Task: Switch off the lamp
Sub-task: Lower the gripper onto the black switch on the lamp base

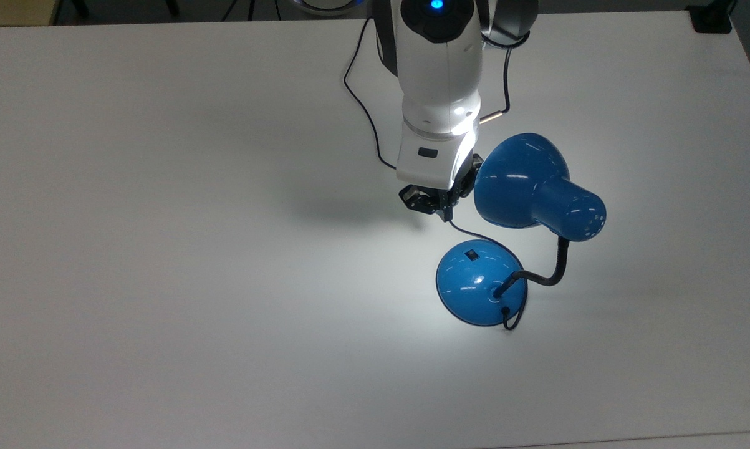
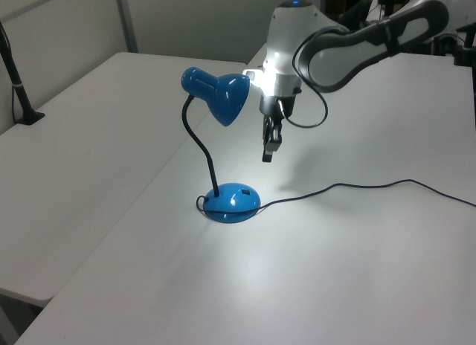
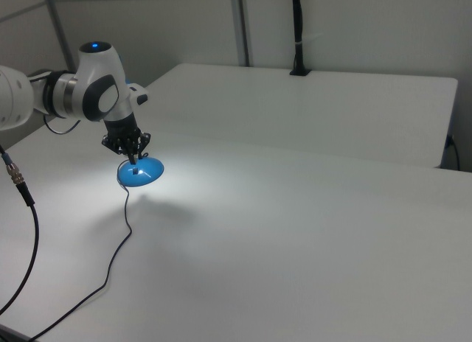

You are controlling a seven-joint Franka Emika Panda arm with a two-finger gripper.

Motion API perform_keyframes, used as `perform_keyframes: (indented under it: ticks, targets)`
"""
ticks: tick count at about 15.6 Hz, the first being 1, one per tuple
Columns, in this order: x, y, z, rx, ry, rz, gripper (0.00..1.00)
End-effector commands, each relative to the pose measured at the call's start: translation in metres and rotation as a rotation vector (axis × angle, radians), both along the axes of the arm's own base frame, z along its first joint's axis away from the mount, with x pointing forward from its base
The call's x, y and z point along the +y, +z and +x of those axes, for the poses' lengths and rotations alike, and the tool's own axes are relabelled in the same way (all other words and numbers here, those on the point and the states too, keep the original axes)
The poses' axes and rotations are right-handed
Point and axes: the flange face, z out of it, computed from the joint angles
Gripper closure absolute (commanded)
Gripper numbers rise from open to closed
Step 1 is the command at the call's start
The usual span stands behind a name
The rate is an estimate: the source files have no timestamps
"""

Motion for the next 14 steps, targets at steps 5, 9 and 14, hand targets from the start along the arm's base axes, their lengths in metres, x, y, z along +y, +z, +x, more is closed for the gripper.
perform_keyframes:
  ticks: [5,9,14]
  targets:
    - [0.026,-0.062,0.029,-0.096,0.041,-0.001,1.0]
    - [0.038,-0.071,0.025,-0.088,0.079,-0.007,1.0]
    - [0.034,-0.056,0.027,-0.106,0.072,0.004,1.0]
